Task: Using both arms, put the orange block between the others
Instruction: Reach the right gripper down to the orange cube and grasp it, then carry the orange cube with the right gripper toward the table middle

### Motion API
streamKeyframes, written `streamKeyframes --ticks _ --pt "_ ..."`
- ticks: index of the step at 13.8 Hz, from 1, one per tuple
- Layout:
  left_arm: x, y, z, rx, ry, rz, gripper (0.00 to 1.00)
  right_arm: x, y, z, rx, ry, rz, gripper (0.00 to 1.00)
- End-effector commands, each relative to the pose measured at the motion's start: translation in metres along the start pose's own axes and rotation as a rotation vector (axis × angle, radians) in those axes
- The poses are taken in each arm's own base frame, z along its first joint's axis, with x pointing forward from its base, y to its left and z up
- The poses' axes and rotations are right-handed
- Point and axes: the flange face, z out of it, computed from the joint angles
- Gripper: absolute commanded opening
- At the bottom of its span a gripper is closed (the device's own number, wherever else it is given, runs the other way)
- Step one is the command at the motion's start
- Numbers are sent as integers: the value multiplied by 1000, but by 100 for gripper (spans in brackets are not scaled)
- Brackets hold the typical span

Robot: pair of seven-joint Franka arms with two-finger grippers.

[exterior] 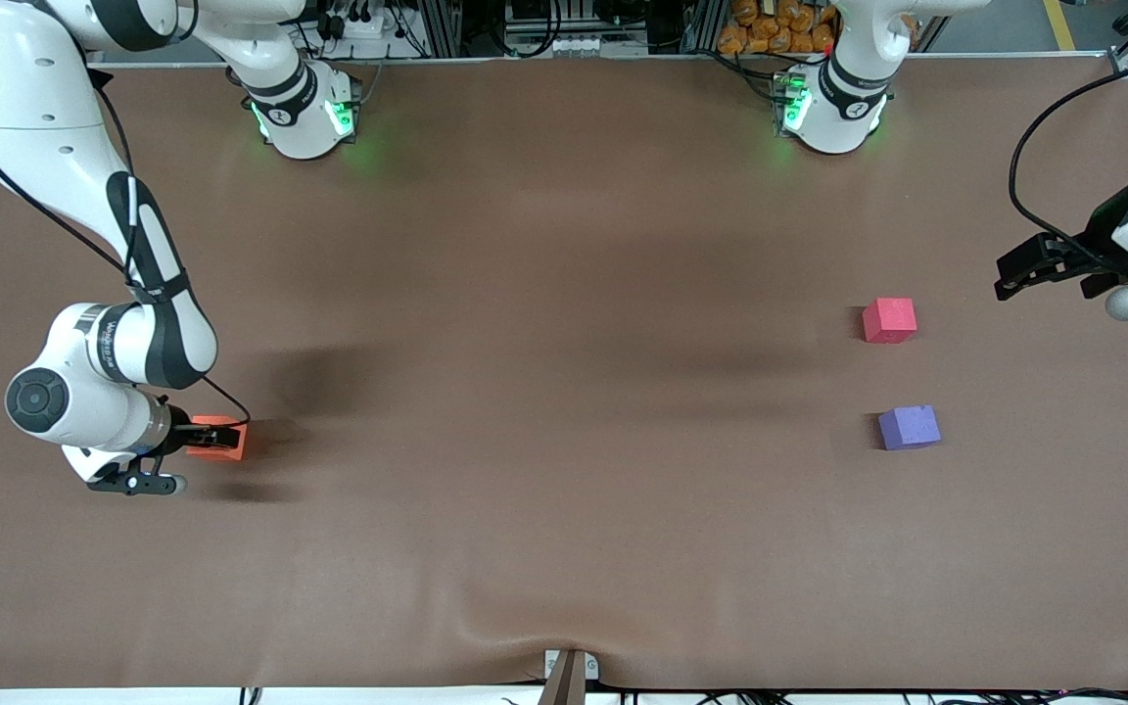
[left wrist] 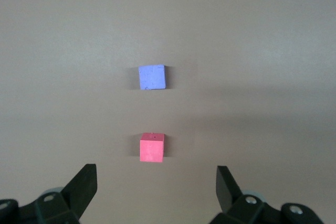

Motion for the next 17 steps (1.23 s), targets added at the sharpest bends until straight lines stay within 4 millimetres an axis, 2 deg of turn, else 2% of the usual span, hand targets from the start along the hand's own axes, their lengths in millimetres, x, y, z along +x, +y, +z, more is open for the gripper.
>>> streamKeyframes --ticks 1,2,3,5,7,9,10,11,13,14,17 --pt "0 -5 -1 -15 -7 10 100 2 -4 2 1 6 -5 17" --pt "0 -9 -1 -15 -9 4 100 1 -3 2 1 0 -17 3" --pt "0 -9 0 -17 -10 2 100 0 -3 3 1 -5 -43 0" --pt "2 -5 3 -15 -15 10 100 -1 -5 -7 3 -12 -97 0" --pt "3 -3 6 -14 -21 13 100 -3 -25 -46 7 -25 -156 0" --pt "3 -5 8 -16 -24 11 100 0 -60 -95 8 -38 -274 0" --pt "3 -5 7 -16 -23 11 100 2 -84 -111 18 -57 -316 0" --pt "4 -4 9 -16 -26 11 100 1 -116 -124 23 -59 -355 0" --pt "3 -5 7 -16 -23 8 100 -4 -180 -142 17 -24 -407 0" --pt "4 -6 8 -16 -24 8 100 -7 -202 -149 17 -12 -379 0" --pt "5 -6 12 -14 -30 18 100 -28 -267 -153 84 -23 -297 0"
